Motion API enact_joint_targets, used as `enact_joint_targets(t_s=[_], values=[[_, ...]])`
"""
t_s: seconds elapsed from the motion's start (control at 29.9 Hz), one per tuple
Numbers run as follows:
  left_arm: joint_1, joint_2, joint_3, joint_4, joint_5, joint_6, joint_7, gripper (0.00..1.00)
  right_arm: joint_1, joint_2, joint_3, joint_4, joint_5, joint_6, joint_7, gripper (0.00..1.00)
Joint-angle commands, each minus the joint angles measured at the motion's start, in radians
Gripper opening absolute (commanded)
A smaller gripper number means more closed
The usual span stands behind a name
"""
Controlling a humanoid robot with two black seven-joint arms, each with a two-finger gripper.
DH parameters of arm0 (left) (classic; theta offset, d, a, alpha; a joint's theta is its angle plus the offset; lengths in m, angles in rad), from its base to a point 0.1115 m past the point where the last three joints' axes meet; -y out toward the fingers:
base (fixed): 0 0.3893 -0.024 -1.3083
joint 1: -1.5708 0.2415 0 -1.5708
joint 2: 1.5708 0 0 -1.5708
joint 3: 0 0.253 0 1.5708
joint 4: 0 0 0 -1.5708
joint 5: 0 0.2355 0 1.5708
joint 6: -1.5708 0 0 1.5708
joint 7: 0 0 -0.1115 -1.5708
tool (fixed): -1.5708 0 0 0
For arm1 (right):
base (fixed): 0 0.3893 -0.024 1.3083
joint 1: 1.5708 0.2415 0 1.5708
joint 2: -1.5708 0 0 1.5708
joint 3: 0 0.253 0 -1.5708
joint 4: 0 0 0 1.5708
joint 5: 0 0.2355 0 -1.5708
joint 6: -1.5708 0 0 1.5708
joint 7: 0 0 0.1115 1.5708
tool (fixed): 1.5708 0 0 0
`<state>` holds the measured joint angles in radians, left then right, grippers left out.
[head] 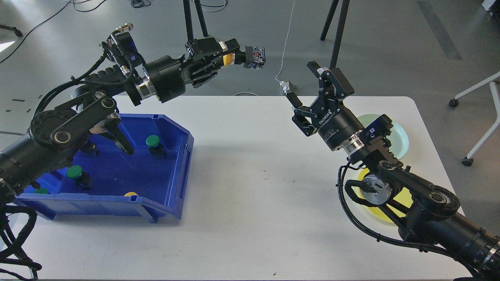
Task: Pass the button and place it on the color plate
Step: 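Grasp the yellow button with the right gripper and release the left gripper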
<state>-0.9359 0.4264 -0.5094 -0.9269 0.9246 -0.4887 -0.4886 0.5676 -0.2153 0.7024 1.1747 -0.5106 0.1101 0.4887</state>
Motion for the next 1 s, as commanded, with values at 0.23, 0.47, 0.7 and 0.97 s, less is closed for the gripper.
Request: enact_joint_targets(t_s=[0.23, 0.47, 0.7, 0.97], values=[[0.003, 0.002, 0.002, 0.0, 0.0, 0.0, 0.0, 0.2, 0.124, 0.123, -0.073, -0.102, 0.0, -0.032, 0.0, 0.99], [0.003, 0.002, 0.002, 0.0, 0.002, 0.0, 0.0, 0.2, 0.172, 0.154, -0.104, -0.138, -0.002, -0.05, 0.0, 0.99], [0.003, 0.002, 0.002, 0.0, 0.002, 0.0, 0.0, 0.2, 0.209, 0.215, -0.103, -0.181, 0.0, -0.059, 0.0, 0.99], [0.003, 0.002, 0.002, 0.002, 0.002, 0.0, 0.0, 0.2, 0.209, 0.215, -0.103, -0.182, 0.001, -0.098, 0.0, 0.98]])
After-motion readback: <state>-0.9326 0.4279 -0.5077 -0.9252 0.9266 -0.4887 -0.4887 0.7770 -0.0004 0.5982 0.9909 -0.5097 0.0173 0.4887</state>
